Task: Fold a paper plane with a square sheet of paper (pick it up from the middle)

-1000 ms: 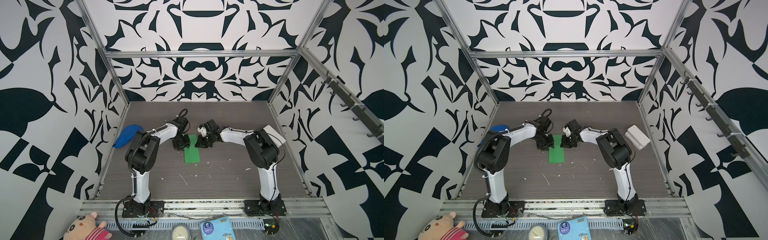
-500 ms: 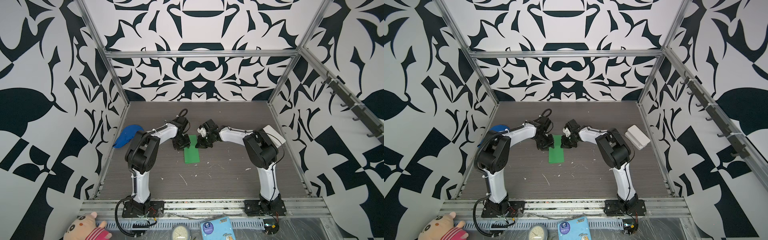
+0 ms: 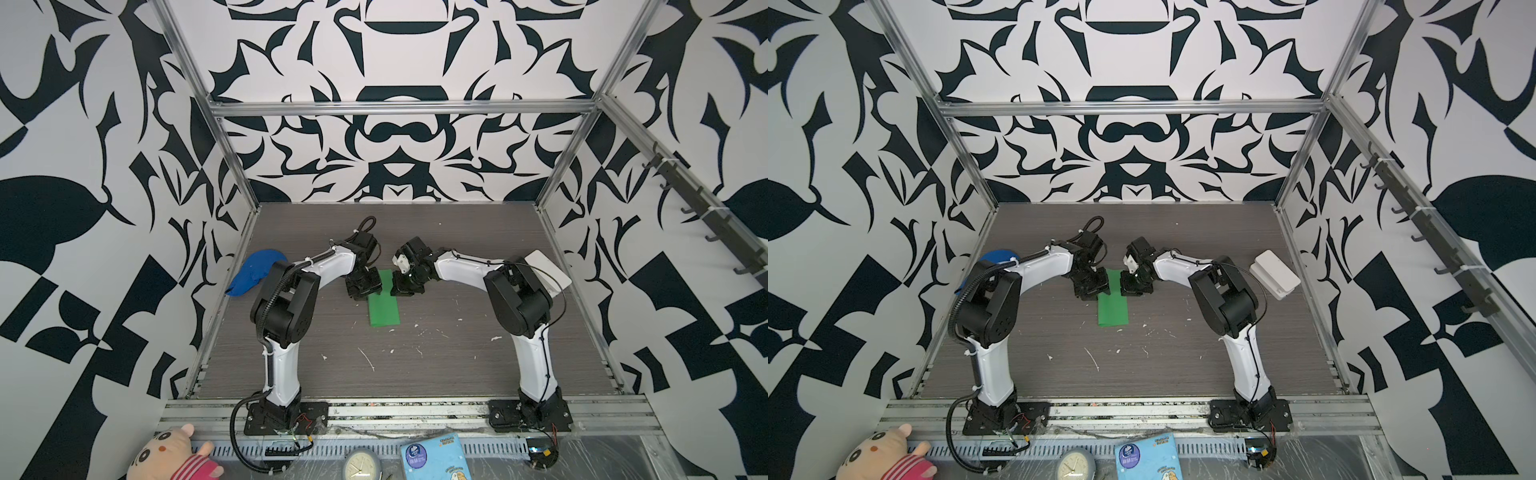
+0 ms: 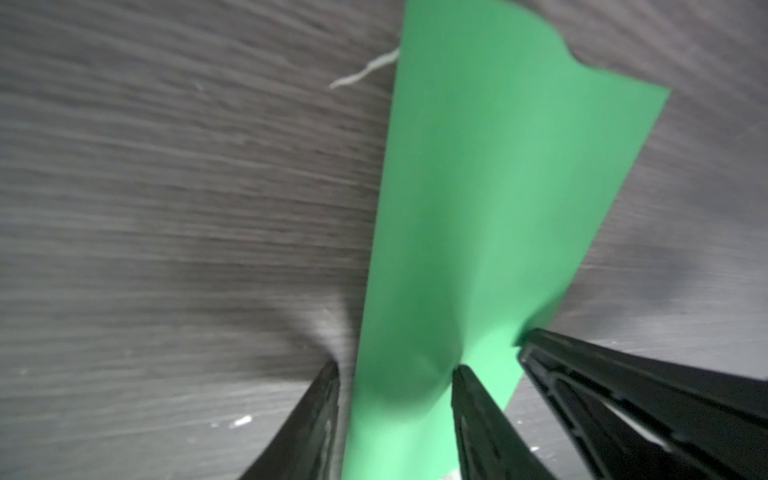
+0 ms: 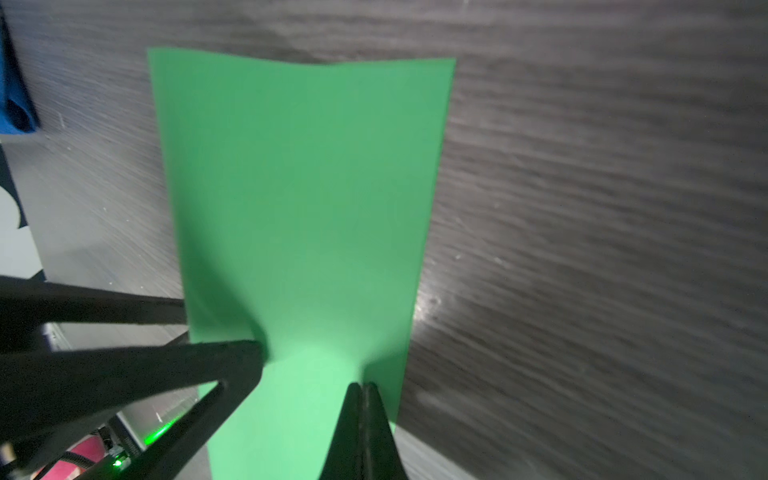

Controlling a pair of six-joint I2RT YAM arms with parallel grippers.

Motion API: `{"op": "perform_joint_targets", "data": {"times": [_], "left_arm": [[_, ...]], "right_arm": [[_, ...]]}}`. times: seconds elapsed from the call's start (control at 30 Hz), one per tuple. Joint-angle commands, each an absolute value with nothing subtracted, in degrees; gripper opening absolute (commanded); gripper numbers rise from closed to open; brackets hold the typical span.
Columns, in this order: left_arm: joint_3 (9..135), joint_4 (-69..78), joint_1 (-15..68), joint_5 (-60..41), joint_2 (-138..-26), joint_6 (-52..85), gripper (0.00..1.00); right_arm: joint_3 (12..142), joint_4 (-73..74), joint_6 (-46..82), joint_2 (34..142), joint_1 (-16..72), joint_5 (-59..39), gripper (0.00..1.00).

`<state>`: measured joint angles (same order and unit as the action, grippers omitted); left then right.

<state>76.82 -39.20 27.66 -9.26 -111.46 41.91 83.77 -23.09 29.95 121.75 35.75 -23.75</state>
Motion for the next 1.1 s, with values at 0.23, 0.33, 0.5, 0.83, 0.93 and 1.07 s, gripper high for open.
{"op": "perform_joint_targets", "data": {"times": [0.23,0.33,0.5,0.83,0.93,1.07], "left_arm": [[68.2,-25.5,22.2,-20.0,-97.6,44.9,0.44],[66.2,-19.0,22.2,-26.2,-98.8,46.4,0.32],[64.6,-16.7,22.3,-29.6,-102.4,46.0,0.16],[65.6,-21.7,22.1,-27.9,-108.7,41.2,0.07],[65.3,-22.4,21.3,-27.5,-109.5,39.7,0.07],[64.8,-22.2,20.4,-28.2,-110.5,37.9,0.08]], "right_arm": [[86.3,-34.7,26.4,125.1,37.7,-9.9,0.00],[86.4,-34.6,26.7,125.5,37.9,-9.8,0.00],[86.6,-35.1,26.8,125.9,38.1,-9.0,0.00],[87.8,-38.4,26.0,127.2,38.4,-4.4,0.00],[87.7,-39.1,26.0,127.4,38.5,-3.1,0.00],[87.7,-40.0,26.0,128.0,38.5,-1.6,0.00]]}}
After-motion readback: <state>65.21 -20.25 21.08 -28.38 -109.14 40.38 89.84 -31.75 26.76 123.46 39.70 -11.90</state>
